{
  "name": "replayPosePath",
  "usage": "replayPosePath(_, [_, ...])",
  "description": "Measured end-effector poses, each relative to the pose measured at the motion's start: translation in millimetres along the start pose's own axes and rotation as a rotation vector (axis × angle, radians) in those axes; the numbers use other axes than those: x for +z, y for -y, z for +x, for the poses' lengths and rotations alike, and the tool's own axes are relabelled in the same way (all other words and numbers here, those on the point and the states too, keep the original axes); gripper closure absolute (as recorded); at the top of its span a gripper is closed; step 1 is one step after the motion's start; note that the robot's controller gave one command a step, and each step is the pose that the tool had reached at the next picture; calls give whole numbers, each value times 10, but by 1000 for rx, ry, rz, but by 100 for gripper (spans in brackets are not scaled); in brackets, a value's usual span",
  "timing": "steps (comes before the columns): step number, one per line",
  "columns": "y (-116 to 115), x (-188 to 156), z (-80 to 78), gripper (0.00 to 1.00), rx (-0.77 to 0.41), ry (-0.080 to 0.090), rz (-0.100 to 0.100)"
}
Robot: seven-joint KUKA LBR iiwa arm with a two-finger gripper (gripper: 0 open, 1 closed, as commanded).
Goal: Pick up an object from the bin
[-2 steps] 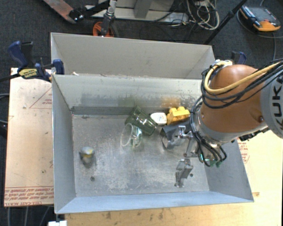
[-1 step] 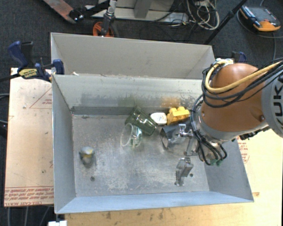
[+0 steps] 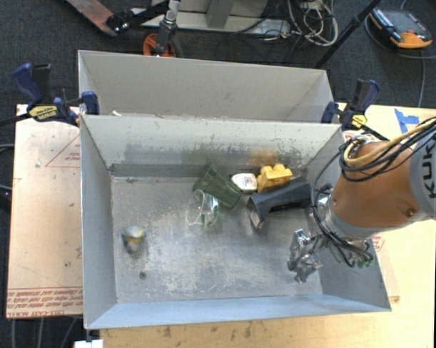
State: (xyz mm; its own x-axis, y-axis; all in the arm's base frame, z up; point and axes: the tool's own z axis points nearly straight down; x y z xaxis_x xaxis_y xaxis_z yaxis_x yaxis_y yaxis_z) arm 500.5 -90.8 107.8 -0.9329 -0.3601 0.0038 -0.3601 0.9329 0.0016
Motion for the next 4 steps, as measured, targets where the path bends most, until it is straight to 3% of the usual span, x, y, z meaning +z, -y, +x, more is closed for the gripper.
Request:
replayPosePath(1, [-16,-20,-19,100,-2,4,0])
replayPosePath(2, [15,-14,30,100,-171,5,0])
replayPosePath(3, [-120,-3,65,100,-416,3,1])
replayPosePath(4, [85,-215,70,100,-426,6,-1])
